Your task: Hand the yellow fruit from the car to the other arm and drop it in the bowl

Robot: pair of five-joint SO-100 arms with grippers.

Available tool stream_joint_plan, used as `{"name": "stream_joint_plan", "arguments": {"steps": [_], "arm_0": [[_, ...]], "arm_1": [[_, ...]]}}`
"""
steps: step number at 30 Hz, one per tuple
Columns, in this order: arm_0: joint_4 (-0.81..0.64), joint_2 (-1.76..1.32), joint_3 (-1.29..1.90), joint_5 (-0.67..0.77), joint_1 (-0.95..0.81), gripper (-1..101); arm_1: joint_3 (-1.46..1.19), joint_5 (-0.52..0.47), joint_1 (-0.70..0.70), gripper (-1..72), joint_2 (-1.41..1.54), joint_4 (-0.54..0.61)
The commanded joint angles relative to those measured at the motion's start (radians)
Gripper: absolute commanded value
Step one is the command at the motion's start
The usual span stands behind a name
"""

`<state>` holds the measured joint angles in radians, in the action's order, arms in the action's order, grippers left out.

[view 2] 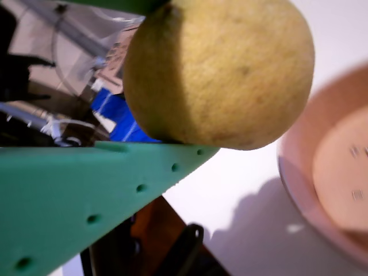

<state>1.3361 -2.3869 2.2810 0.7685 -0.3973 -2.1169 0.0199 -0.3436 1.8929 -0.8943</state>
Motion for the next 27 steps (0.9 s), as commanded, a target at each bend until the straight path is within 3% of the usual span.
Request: {"name": "stream_joint_plan", "arguments": {"steps": [1, 8, 15, 19, 23, 27], "arm_0": [[-0.018, 0.127, -0.009, -0.014, 0.109, 21], [-0.276, 0.364, 0.117, -0.017, 0.133, 15], [-0.42, 0.026, 0.518, -0.015, 0.135, 15], [-0.39, -0.342, 0.736, -0.015, 0.135, 18], [-0.046, -0.934, 0.884, -0.015, 0.137, 20], [-0.044, -0.917, 0.879, -0.015, 0.135, 16]], "arm_1": [[0.066, 0.018, 0.043, -0.2, -0.012, -0.031], [0.069, 0.003, 0.104, -0.2, -0.057, -0.018], [0.081, -0.017, 0.143, -0.2, -0.092, 0.026], [0.092, -0.052, 0.155, 0.2, -0.114, 0.051], [0.092, -0.072, 0.164, 15.4, -0.11, 0.052], [0.078, -0.071, 0.166, 22.5, -0.092, 0.052]]}}
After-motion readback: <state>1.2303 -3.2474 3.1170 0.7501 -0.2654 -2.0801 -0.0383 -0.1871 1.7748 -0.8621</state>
